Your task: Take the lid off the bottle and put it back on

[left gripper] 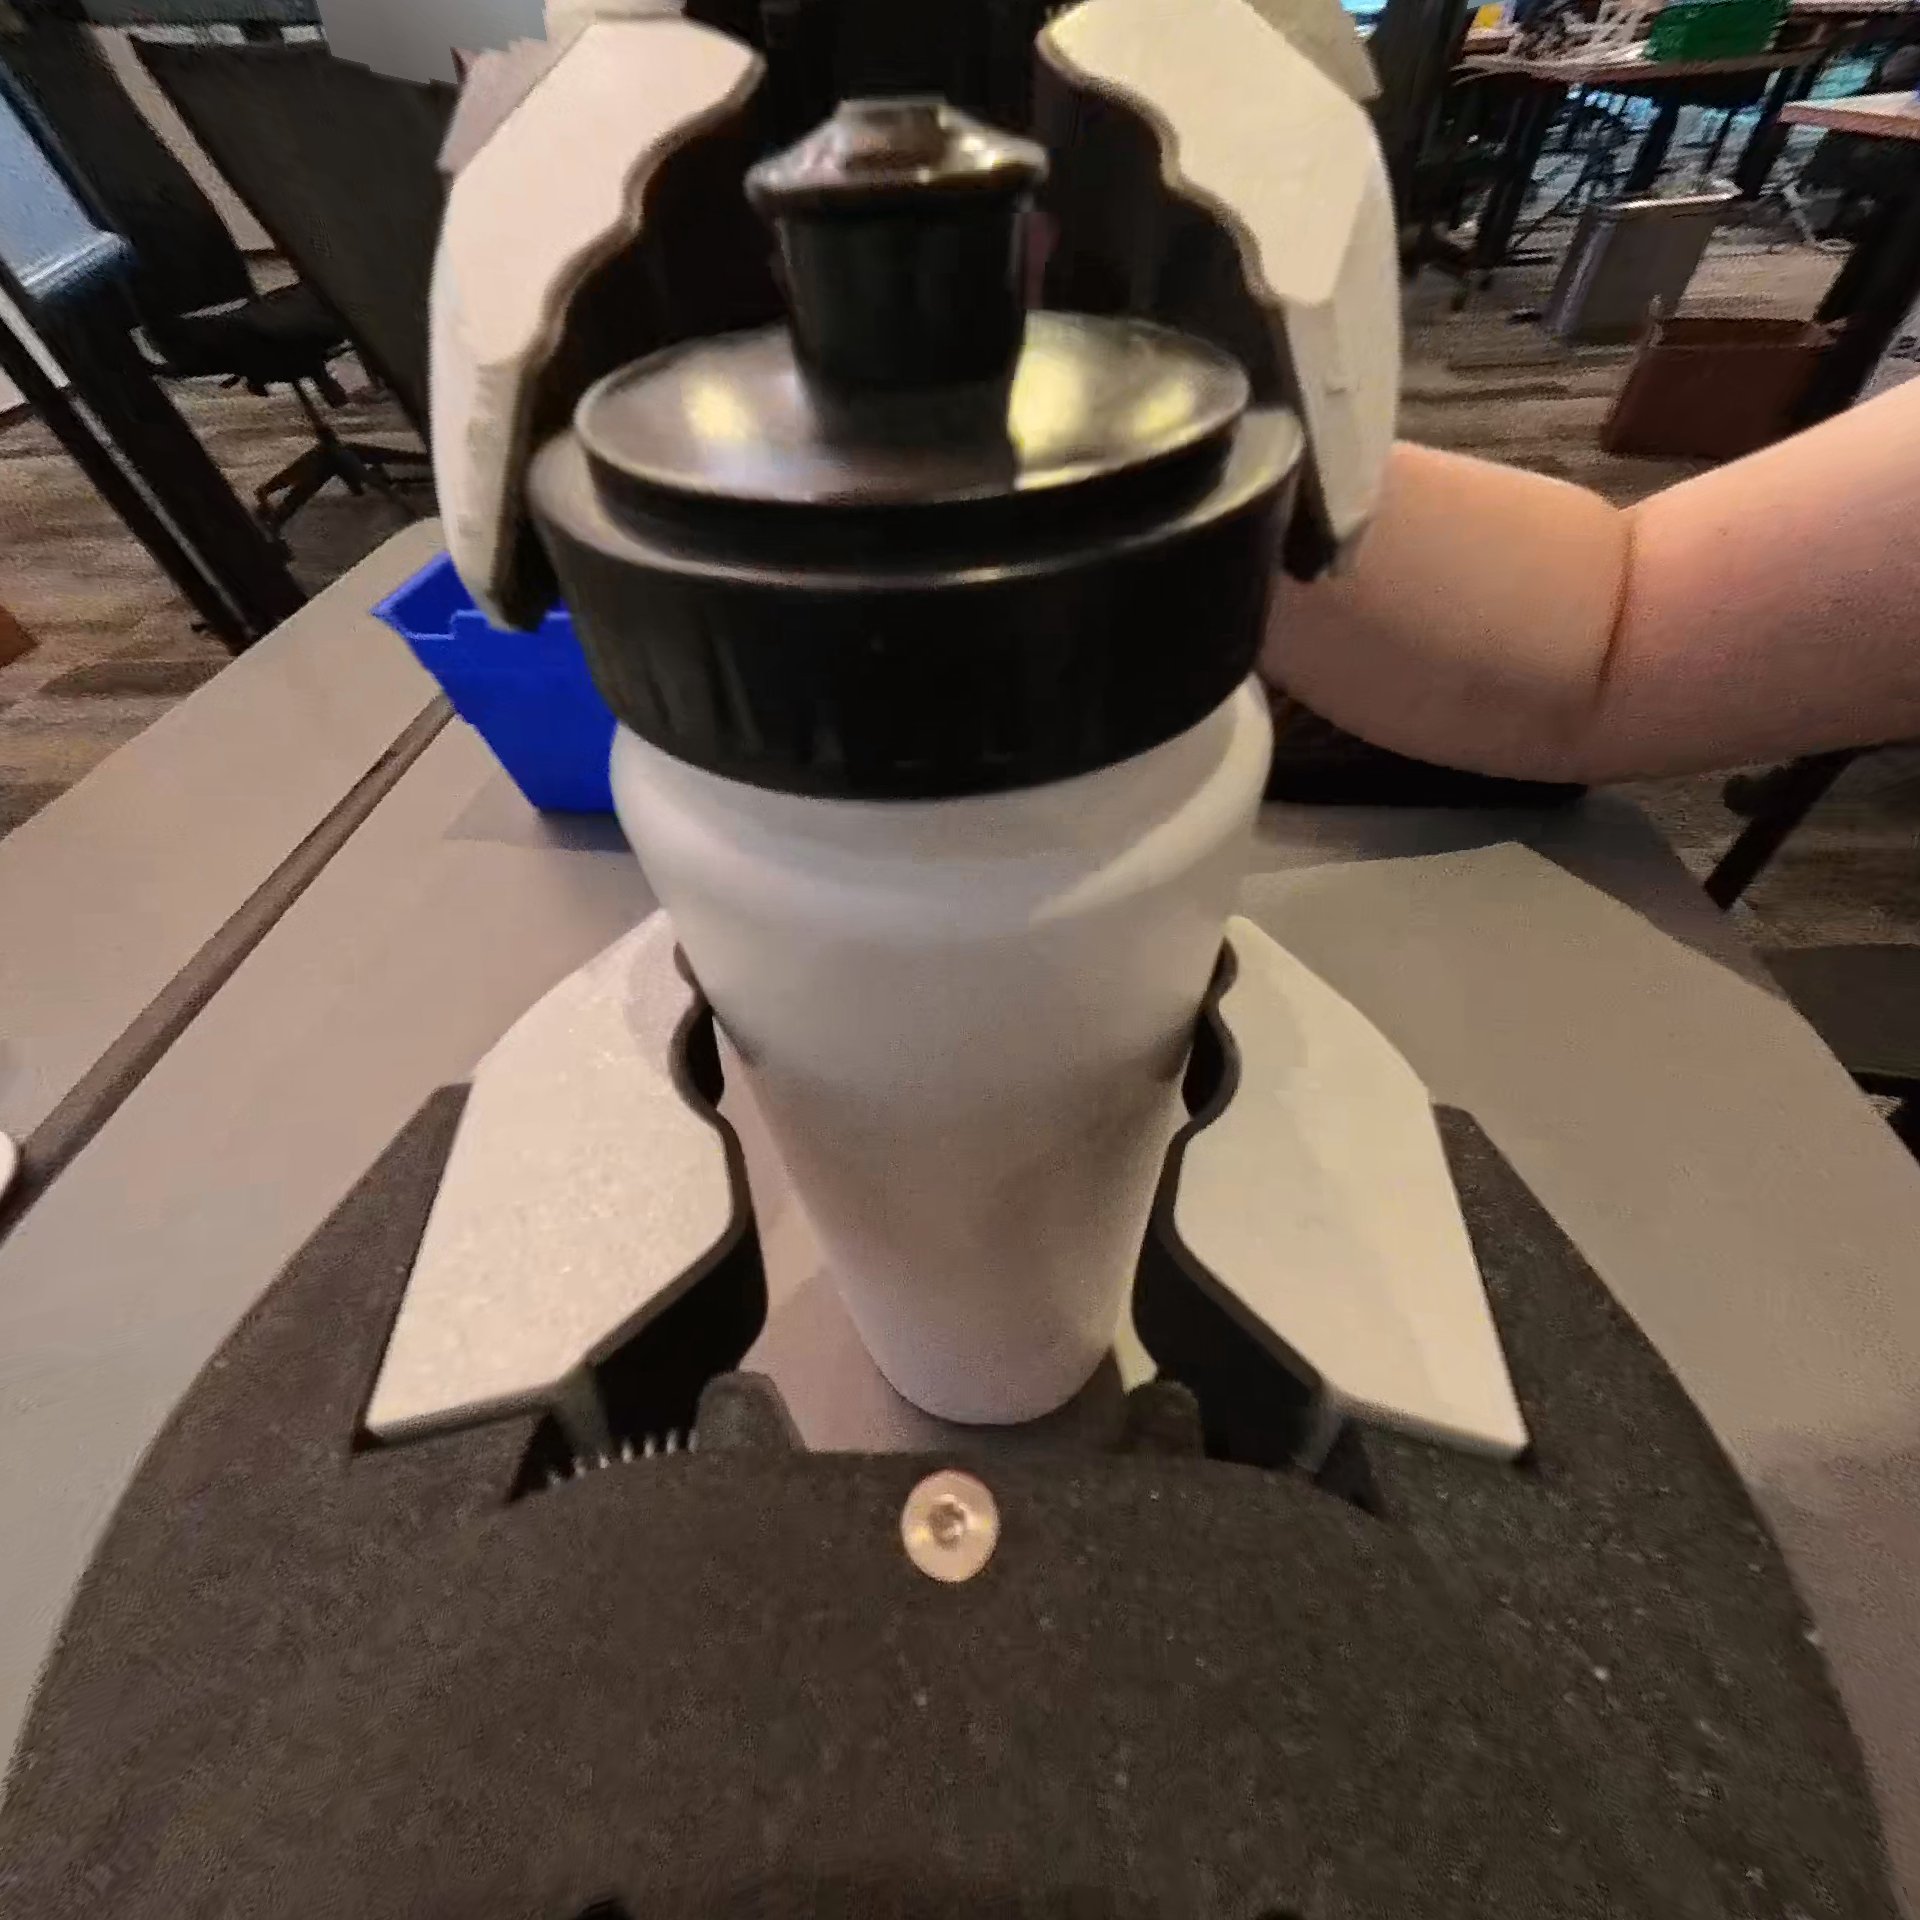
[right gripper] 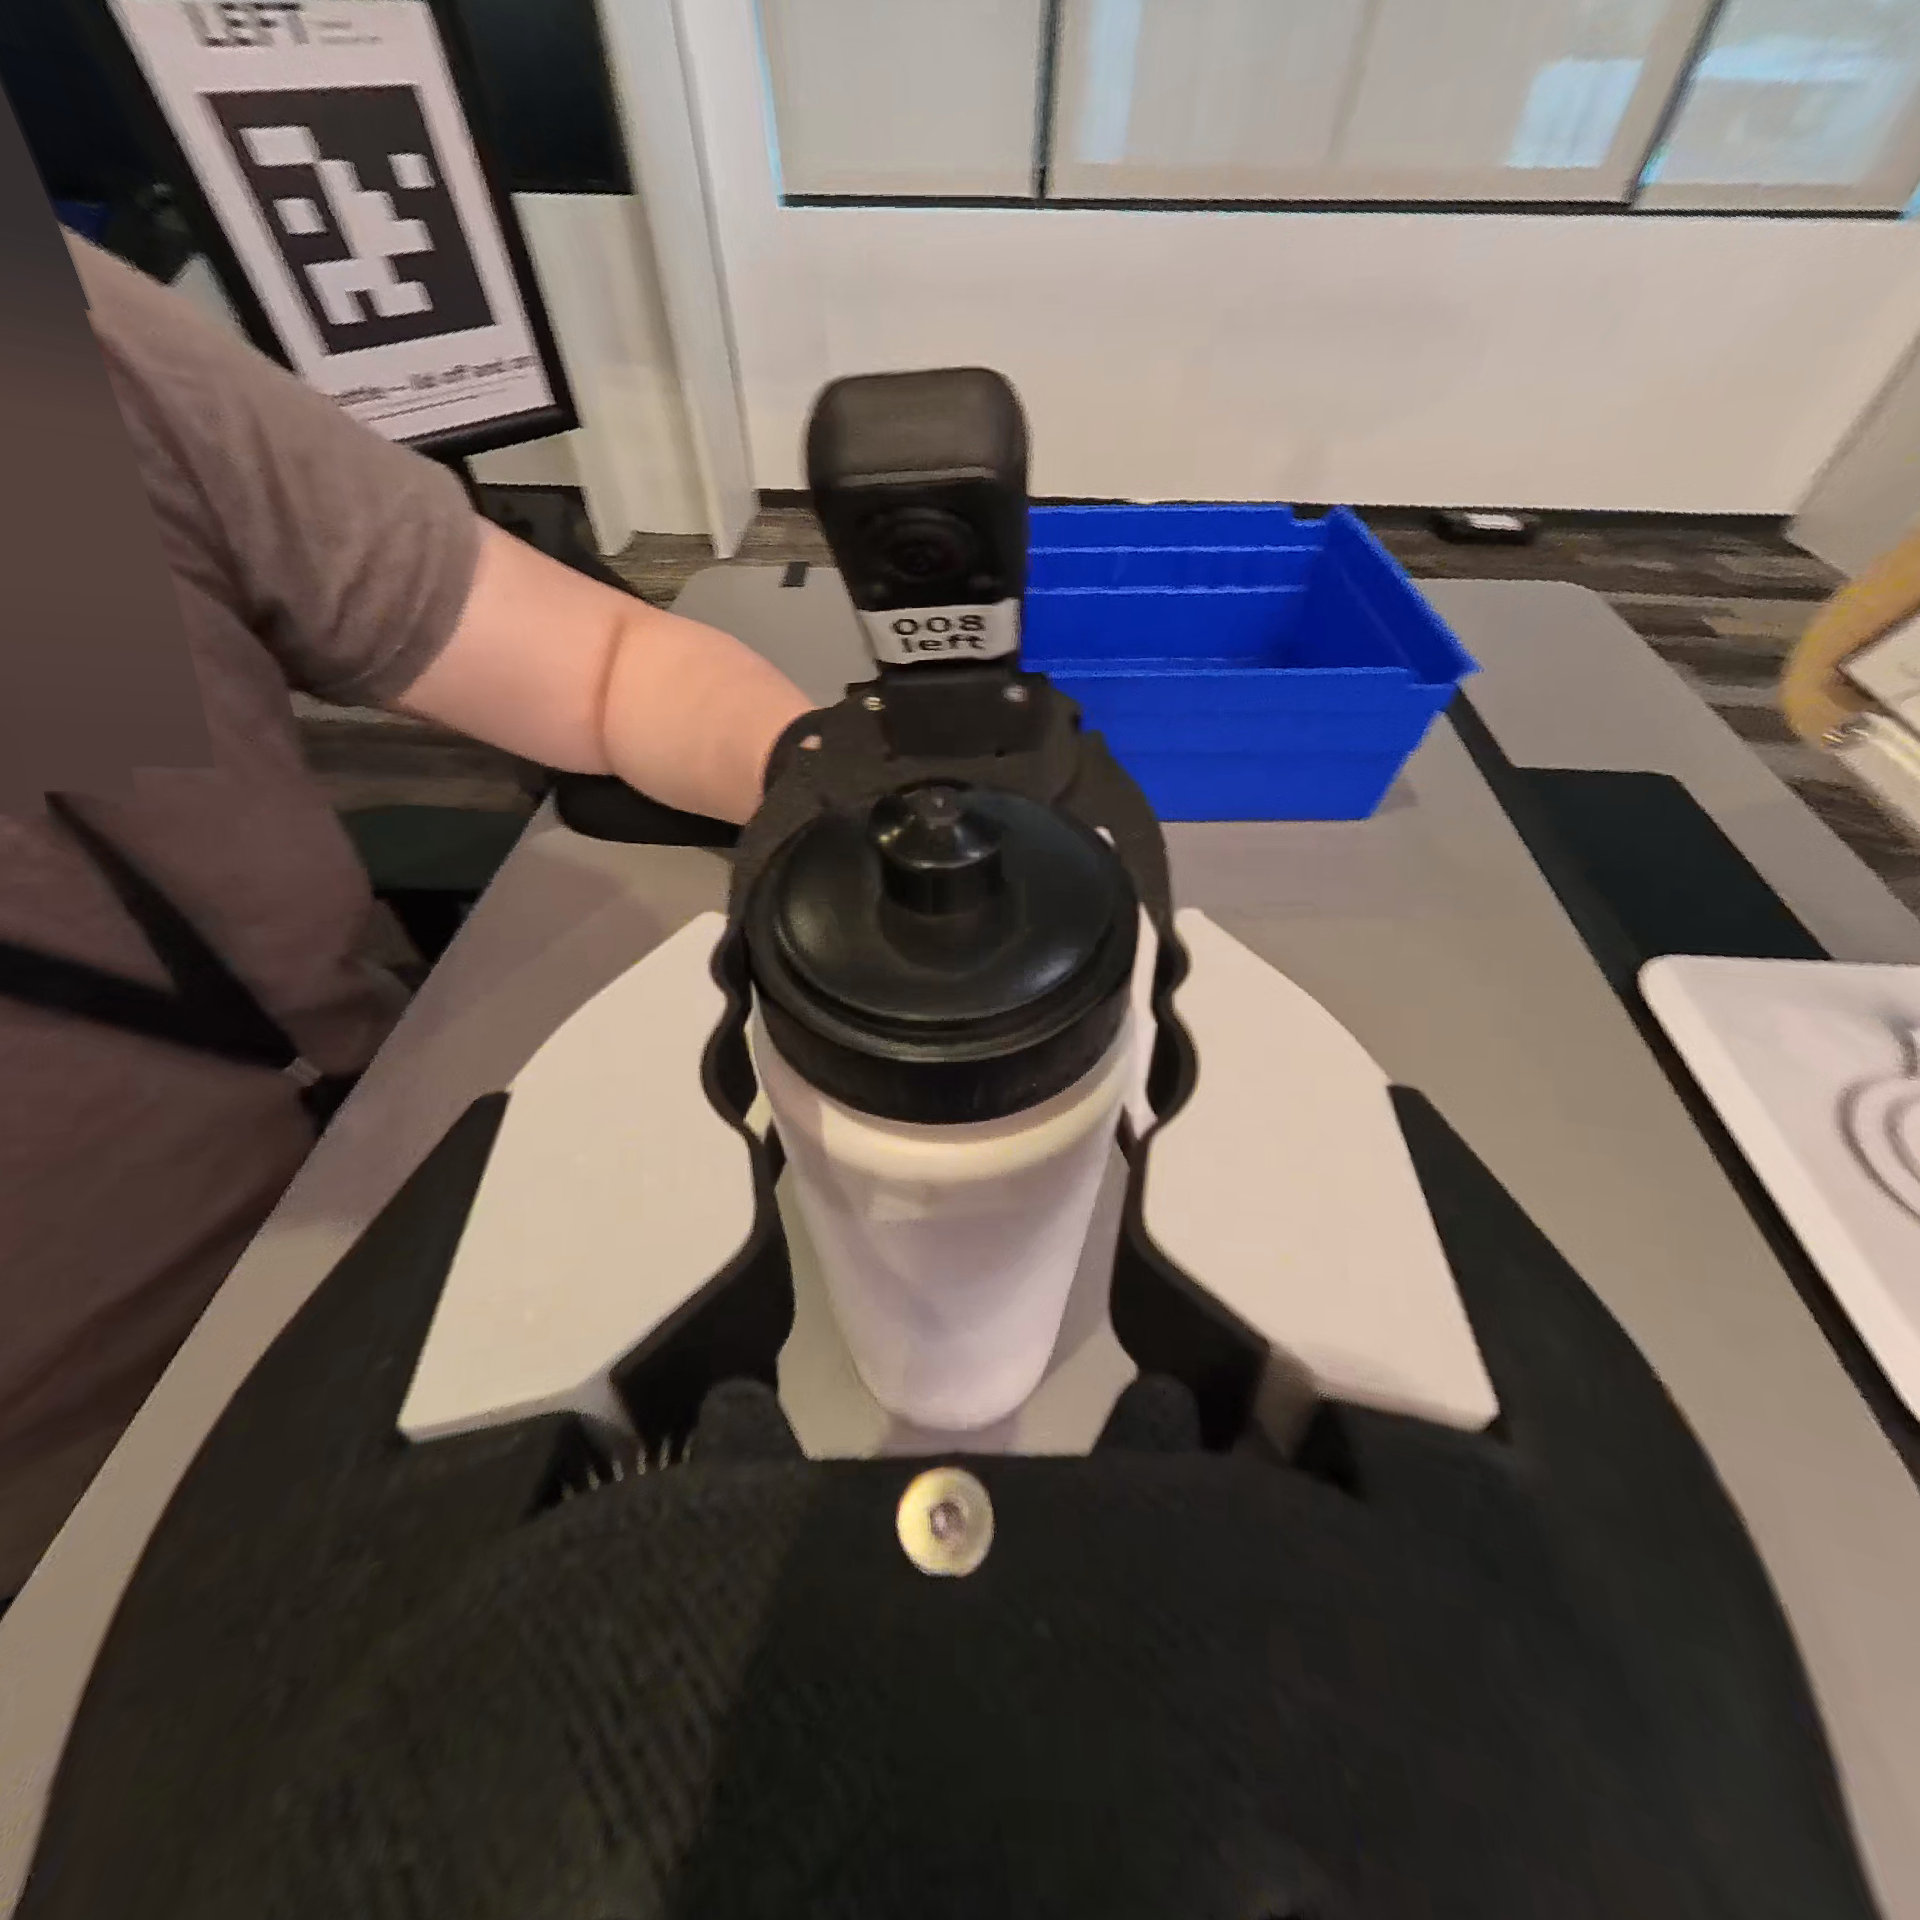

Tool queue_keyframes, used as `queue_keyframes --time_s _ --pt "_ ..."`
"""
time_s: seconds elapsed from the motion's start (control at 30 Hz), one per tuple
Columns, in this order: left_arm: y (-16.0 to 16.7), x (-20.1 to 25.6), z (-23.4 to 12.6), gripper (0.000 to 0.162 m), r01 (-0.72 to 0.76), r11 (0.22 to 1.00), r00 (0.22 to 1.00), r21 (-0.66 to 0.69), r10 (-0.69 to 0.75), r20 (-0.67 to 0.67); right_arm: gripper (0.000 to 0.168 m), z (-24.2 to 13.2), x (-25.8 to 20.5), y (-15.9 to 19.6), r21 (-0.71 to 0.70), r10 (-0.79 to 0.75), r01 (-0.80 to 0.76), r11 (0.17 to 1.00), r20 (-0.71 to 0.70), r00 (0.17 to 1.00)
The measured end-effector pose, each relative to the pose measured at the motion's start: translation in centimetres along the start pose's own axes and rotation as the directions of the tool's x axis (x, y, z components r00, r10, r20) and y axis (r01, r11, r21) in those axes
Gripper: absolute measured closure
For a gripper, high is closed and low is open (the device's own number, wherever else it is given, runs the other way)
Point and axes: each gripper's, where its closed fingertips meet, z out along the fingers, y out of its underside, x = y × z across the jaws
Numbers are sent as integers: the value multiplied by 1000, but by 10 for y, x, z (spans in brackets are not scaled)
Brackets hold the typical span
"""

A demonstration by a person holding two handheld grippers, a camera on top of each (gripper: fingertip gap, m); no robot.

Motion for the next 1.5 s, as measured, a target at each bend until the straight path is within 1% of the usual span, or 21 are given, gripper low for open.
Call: queue_keyframes --time_s 0.03,0.1,0.23,0.33,0.4,0.47,0.6,0.97,1.07,1.2,1.33,1.5 --pt "0 -5 -1 73 5 1000 1000 -4 -5 31 90 -2 5 -3 5 7 -7 1000 -37 999" --pt "0 -12 -3 73 22 1000 997 -16 -21 73 90 -7 9 -12 45 25 -22 999 -75 997" --pt "0 -17 -4 73 48 999 994 -15 -46 97 90 -11 14 -23 98 81 -70 993 -104 991" --pt "1 -16 -4 73 37 999 994 -20 -34 104 90 -7 16 -21 84 96 -86 993 -120 988" --pt "2 -16 -3 73 28 999 994 -28 -25 107 91 -2 13 -18 62 106 -100 993 -101 989" --pt "3 -16 -3 73 27 999 994 -28 -24 107 98 1 11 -14 33 101 -98 995 -99 990" --pt "3 -16 -3 73 24 999 994 -32 -21 104 102 2 12 -11 13 105 -104 995 -110 988" --pt "3 -14 -2 73 17 999 995 -35 -13 103 101 2 10 -10 -3 116 -117 993 -105 988" --pt "3 -15 -2 73 19 999 995 -35 -15 102 94 3 7 -9 -13 119 -120 993 -90 989" --pt "3 -15 -3 73 26 999 994 -35 -22 104 95 5 10 -7 -40 59 -65 997 -135 989" --pt "3 -16 -3 73 27 999 992 -41 -22 121 95 5 11 -6 -55 58 -67 996 -151 987" --pt "5 -24 -5 73 64 997 978 -50 -53 200 95 7 19 -6 -59 82 -98 993 -219 972"
